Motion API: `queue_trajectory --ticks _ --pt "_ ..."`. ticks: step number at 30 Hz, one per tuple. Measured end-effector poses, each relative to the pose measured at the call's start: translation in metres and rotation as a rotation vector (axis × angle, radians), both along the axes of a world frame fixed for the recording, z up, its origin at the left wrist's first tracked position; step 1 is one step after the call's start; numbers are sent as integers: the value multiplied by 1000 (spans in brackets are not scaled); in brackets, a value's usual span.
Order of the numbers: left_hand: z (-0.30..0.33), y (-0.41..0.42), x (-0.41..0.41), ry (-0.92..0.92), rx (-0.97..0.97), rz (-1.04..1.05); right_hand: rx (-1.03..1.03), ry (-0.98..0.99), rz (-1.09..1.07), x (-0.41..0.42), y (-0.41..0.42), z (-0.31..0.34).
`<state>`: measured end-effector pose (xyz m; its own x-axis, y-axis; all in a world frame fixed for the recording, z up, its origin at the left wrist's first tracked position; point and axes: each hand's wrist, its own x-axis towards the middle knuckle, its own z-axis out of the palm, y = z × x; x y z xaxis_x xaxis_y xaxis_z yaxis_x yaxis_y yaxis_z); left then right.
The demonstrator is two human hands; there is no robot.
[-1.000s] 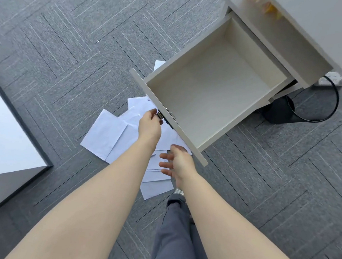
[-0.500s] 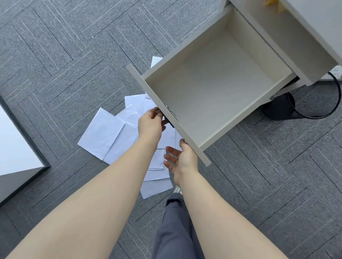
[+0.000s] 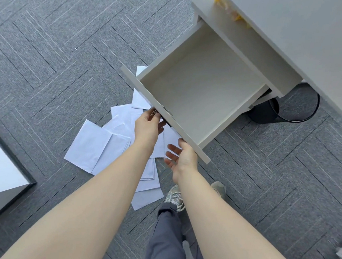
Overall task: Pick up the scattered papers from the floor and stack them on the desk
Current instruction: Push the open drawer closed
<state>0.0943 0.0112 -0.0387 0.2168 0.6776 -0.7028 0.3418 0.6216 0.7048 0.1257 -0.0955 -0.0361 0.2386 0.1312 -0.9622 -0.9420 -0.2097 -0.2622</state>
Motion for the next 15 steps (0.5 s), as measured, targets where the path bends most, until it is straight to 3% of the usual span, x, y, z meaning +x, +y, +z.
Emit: queue_trajectory --ticks 15 --pt "3 -7 79 -65 -20 49 42 -10 78 85 -2 -6"
